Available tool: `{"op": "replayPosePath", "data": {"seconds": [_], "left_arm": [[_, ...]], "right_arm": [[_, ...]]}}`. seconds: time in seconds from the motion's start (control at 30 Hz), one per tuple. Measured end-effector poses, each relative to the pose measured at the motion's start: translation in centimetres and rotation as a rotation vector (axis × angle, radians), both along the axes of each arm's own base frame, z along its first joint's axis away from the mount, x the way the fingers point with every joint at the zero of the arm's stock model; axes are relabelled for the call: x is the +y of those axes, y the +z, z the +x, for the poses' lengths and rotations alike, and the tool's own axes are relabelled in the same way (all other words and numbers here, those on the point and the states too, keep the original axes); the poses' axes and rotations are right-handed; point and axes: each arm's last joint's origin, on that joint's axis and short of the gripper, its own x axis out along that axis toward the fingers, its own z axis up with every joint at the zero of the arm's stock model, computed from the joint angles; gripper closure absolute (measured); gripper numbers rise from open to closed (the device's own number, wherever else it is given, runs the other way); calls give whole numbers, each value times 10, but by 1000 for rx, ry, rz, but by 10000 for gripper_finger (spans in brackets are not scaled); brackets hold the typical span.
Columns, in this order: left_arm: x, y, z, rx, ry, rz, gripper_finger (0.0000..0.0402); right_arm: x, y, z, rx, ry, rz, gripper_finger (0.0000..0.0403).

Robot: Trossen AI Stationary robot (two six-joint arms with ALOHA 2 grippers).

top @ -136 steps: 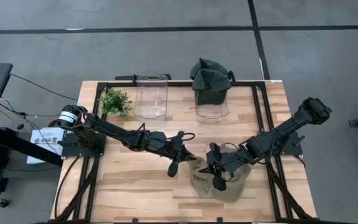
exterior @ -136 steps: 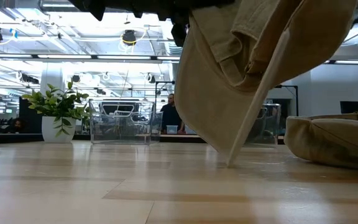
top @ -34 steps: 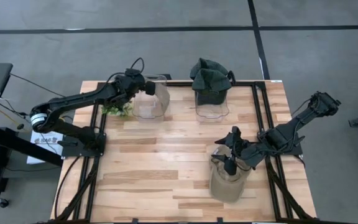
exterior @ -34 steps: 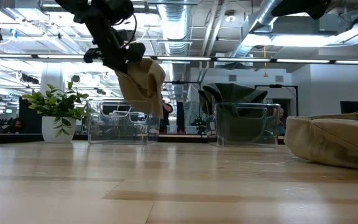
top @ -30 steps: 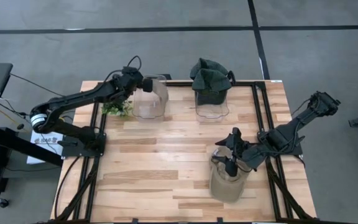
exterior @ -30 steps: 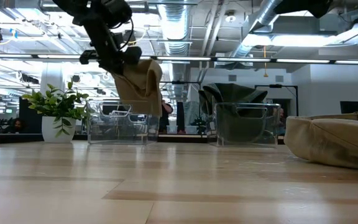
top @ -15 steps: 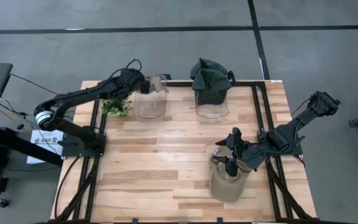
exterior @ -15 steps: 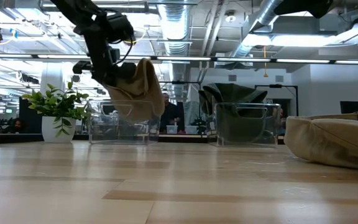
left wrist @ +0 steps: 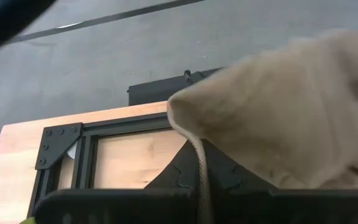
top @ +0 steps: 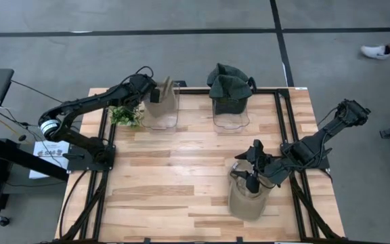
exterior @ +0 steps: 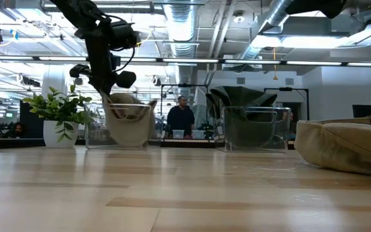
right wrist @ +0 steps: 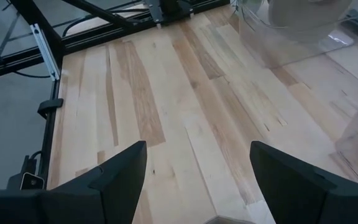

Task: Pick & Place hat
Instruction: Put the left brown cap into the left transparent bin

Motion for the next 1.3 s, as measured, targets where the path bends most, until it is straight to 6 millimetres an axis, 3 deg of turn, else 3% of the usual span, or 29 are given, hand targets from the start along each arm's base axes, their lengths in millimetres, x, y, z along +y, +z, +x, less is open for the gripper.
{"op": "replayPosePath", "data": {"seconds": [0.53,0.97,1.3], "left_arm": [[9,10,15,-35,-139,121,394],[31,-22,60,1,-286,249,396],[29,2,56,-69,-238,358,396]], "right_arm": [[0,0,0,-1,-2,1,127],[0,0,0,-2,-5,5,127],[0,0,0,-7,-15,-9,127]]}}
